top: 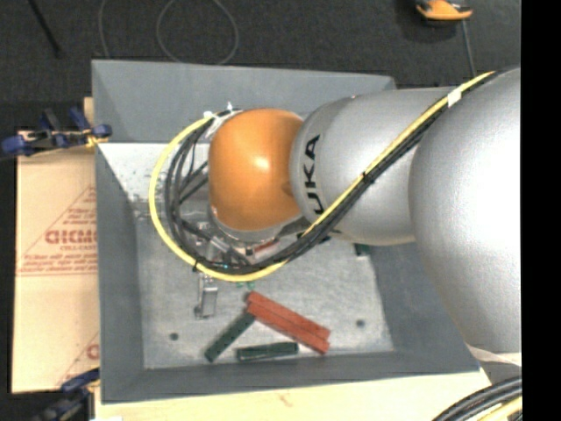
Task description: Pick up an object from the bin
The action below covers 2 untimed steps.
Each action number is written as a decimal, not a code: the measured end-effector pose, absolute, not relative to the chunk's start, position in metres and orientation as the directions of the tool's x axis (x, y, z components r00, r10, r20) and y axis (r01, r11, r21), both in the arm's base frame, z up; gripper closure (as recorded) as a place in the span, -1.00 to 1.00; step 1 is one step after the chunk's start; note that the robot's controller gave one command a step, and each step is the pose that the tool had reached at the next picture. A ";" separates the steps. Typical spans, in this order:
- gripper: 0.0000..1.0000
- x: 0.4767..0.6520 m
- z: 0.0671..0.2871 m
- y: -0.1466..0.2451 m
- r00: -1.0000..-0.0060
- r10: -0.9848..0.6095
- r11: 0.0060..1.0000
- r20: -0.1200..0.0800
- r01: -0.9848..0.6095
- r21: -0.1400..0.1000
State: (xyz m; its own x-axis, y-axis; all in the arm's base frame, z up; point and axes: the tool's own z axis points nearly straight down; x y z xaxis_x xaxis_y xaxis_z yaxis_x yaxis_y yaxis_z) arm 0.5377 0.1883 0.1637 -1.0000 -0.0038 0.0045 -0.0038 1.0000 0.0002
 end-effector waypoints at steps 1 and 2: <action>-1.00 0.545 0.070 0.146 -0.980 -0.197 0.980 -0.005 -0.197 0.000; -1.00 0.509 0.072 0.067 -0.928 -0.372 0.928 -0.011 -0.372 -0.003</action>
Offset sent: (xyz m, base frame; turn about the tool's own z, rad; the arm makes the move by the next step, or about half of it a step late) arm 0.0052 -0.0408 -0.0937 -0.1965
